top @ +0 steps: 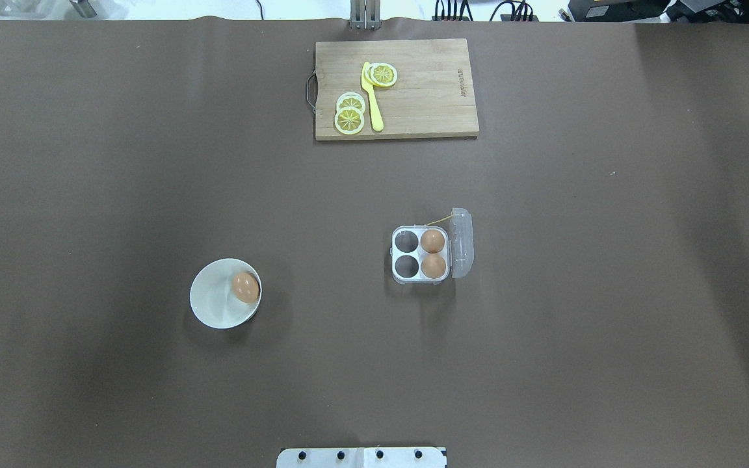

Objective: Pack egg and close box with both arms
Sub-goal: 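Move the left gripper down over the white bowl while the right arm approaches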

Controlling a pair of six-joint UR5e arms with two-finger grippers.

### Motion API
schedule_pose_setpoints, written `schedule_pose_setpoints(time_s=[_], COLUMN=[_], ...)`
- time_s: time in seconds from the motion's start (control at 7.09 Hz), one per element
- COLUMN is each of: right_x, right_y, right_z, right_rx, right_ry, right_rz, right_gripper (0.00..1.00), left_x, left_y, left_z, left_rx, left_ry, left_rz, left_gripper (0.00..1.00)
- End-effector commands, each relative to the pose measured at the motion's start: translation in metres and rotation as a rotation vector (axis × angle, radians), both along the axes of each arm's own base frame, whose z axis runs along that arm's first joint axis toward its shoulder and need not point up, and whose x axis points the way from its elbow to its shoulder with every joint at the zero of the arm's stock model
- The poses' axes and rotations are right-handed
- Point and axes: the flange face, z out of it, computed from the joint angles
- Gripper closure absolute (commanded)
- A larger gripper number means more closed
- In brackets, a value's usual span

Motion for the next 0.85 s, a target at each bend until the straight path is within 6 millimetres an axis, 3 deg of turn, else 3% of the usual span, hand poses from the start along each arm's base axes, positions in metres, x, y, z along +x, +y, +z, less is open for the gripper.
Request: schedule_pose_setpoints(time_s=[0.0,0.14,0.42,0.71], right_x=[-0.001,-0.003,-0.008,-0.012], right_y=[-0.012,-0.029,-0.025,-0.032], right_z=[-0.027,-0.041,-0.031,-0.038], right_rx=[0.062,0.092,0.072,0.12], right_ry=[-0.002,-0.02,-0.081,-0.087], right_rz=[0.007,0.007,-0.011,-0.011], right_gripper=[0.0,0.0,0.0,0.0], left_x=[0.0,0.0,0.005,0.006], left_y=[-0.014,-0.018,-0.02,-0.009], left_z=[-0.019,-0.018,-0.024,-0.02], left_rx=[0.094,0.094,0.096,0.208], left_ry=[-0.001,0.0,0.075,0.08], left_rz=[0.0,-0.001,-0.005,-0.007], left_gripper=[0.02,0.02,0.02,0.02])
